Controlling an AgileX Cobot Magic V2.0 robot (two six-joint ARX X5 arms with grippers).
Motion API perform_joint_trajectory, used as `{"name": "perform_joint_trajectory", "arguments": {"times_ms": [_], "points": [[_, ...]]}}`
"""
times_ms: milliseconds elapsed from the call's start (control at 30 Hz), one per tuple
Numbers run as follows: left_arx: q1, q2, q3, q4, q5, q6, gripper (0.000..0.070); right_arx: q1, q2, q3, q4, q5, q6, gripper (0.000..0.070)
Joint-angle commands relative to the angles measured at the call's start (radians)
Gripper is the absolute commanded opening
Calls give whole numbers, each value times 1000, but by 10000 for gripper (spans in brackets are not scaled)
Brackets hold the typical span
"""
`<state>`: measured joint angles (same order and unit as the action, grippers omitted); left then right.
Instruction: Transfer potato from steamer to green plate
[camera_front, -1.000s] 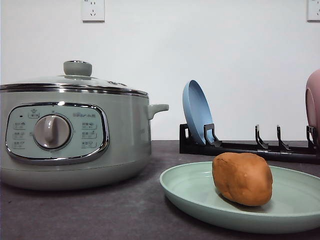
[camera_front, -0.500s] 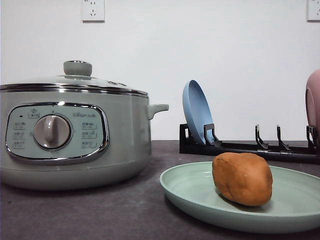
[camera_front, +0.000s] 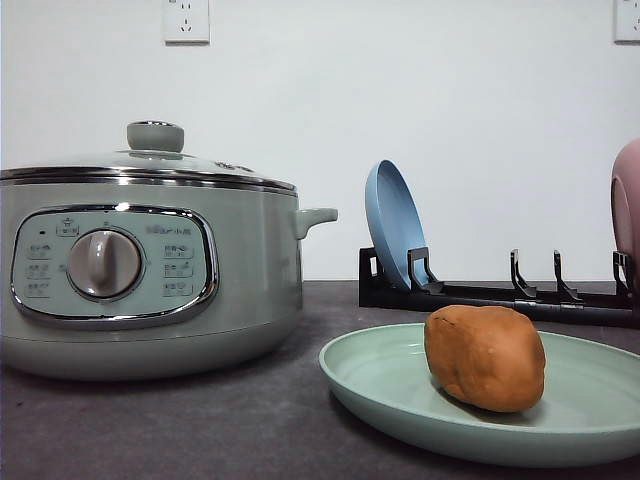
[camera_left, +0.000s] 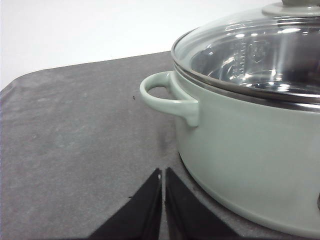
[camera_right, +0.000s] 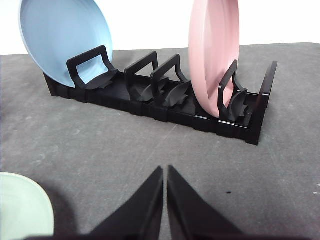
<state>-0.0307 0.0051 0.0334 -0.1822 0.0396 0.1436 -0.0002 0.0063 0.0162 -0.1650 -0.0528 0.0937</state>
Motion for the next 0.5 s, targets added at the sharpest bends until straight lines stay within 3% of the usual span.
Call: {"name": "perform_joint_trajectory", "arguments": {"times_ms": [0, 467], "points": [[1, -2, -18, -10, 1, -3, 3, 0, -3, -5, 10, 1, -1, 0], [0, -2, -18, -10, 1, -3, 3, 0, -3, -5, 10, 1, -1, 0]]}}
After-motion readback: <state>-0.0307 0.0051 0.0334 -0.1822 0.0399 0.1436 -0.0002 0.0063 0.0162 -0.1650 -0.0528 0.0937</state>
